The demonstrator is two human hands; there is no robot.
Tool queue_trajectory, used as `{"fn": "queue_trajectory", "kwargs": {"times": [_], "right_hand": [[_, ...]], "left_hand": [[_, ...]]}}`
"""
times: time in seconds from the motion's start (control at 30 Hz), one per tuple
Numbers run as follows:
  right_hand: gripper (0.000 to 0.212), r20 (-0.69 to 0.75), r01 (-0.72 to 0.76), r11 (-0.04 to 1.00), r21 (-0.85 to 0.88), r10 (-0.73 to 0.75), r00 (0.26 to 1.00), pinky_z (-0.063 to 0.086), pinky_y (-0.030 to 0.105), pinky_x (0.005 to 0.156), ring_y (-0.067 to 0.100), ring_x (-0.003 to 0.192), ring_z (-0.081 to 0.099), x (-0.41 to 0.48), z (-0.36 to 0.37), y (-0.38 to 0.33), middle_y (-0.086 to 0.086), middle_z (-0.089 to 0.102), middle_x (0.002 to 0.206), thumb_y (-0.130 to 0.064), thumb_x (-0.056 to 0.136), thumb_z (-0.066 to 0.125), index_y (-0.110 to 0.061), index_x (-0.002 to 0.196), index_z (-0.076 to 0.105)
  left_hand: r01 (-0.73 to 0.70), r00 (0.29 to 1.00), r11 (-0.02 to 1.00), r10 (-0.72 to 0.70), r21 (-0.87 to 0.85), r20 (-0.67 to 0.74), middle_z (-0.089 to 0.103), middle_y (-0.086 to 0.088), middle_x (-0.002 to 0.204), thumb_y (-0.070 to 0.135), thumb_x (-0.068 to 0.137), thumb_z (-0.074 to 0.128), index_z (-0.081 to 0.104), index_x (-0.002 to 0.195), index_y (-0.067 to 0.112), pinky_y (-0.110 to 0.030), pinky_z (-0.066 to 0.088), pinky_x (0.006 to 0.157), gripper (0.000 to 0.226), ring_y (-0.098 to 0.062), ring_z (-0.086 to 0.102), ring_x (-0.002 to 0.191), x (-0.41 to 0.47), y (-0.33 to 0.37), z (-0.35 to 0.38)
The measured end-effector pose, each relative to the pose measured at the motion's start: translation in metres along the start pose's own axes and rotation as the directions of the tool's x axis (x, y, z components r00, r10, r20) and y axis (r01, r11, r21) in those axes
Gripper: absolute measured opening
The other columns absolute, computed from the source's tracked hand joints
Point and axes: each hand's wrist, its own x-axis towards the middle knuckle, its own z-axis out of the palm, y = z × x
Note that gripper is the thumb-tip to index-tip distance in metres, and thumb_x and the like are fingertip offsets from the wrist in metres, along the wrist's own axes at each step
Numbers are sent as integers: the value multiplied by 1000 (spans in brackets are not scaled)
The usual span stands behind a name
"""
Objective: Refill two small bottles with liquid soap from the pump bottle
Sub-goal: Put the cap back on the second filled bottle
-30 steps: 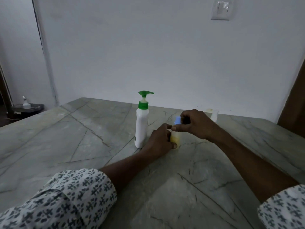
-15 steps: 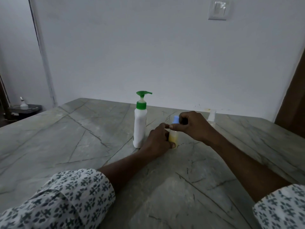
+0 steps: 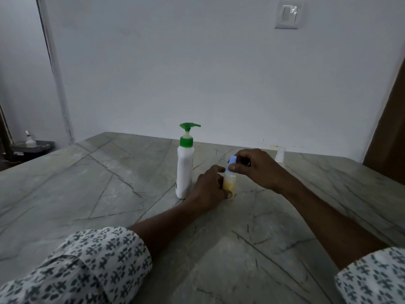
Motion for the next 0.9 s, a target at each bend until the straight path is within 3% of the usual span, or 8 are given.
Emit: {"fn": "queue_trajectory", "kwargs": {"times": [0.07, 0.17, 0.3, 0.37, 0.5, 0.73, 0.8, 0.9], "right_hand": [[30, -71, 23, 990, -138, -33, 997, 32, 24, 56, 9, 56, 41, 0, 8, 1, -5, 44, 62, -31, 88, 69, -18, 67, 51], [35, -157, 46, 980, -195, -77, 985, 29, 26, 54, 8, 54, 38, 1, 18, -1, -5, 41, 61, -34, 86, 70, -16, 66, 47], [22, 28, -7, 1000, 23, 6, 1000, 44, 25, 68, 8, 71, 54, -1, 2, 2, -8, 60, 82, -38, 83, 74, -20, 95, 68], [10, 30, 8, 997, 80, -10, 999, 43, 31, 70, 10, 69, 51, -4, -1, 7, -8, 59, 76, -33, 82, 75, -26, 81, 68], [22, -60, 7, 990, 141, 1, 998, 41, 27, 66, 2, 59, 46, -6, 5, 11, -15, 54, 61, -27, 83, 75, -31, 66, 63], [37, -202, 62, 998, -15, -64, 977, 29, 15, 51, 7, 51, 38, -3, 20, 10, -1, 43, 57, -33, 85, 72, 1, 72, 63], [40, -240, 47, 998, -46, -56, 969, 30, 20, 53, 12, 53, 39, -4, 24, 9, 1, 43, 56, -33, 86, 72, 1, 68, 59], [42, -289, 16, 998, -59, -33, 957, 27, 18, 51, 7, 49, 35, -7, 26, 4, -7, 37, 51, -34, 84, 74, -17, 56, 47]], "left_hand": [[-8, 1000, 1000, 8, 6, -10, 63, -2, 121, 18, 80, 78, 41, 137, 17, -8, 38, 66, 68, -8, 55, 95, 0, 0, 1], [-8, 1000, 1000, 8, 22, -4, 62, -2, 121, 18, 81, 77, 39, 139, 16, -12, 38, 69, 69, -8, 53, 96, 0, 0, 1], [-6, 1000, 1000, 6, 19, -7, 61, 2, 108, 19, 81, 77, 42, 135, 16, -12, 38, 64, 64, -12, 57, 95, 0, -1, 1], [-7, 1000, 1000, 7, 7, 0, 63, -1, 116, 19, 80, 77, 41, 138, 17, -16, 42, 72, 68, -11, 57, 95, 1, -1, 1], [-7, 1000, 1000, 7, -12, -4, 64, -3, 123, 19, 79, 79, 41, 138, 17, -25, 49, 86, 70, -17, 61, 107, 3, -3, 2], [-14, 1000, 999, 14, 32, -6, 60, -3, 127, 20, 81, 77, 38, 140, 18, -19, 42, 81, 70, -13, 56, 103, 6, -5, 4], [-12, 1000, 999, 13, 52, -14, 59, -4, 128, 21, 82, 76, 36, 141, 18, -20, 42, 82, 71, -16, 57, 110, 5, -4, 4], [-32, 999, 999, 33, 43, -28, 59, 0, 122, 23, 82, 76, 37, 140, 21, -15, 42, 74, 70, -11, 55, 100, 1, -2, 3]]}}
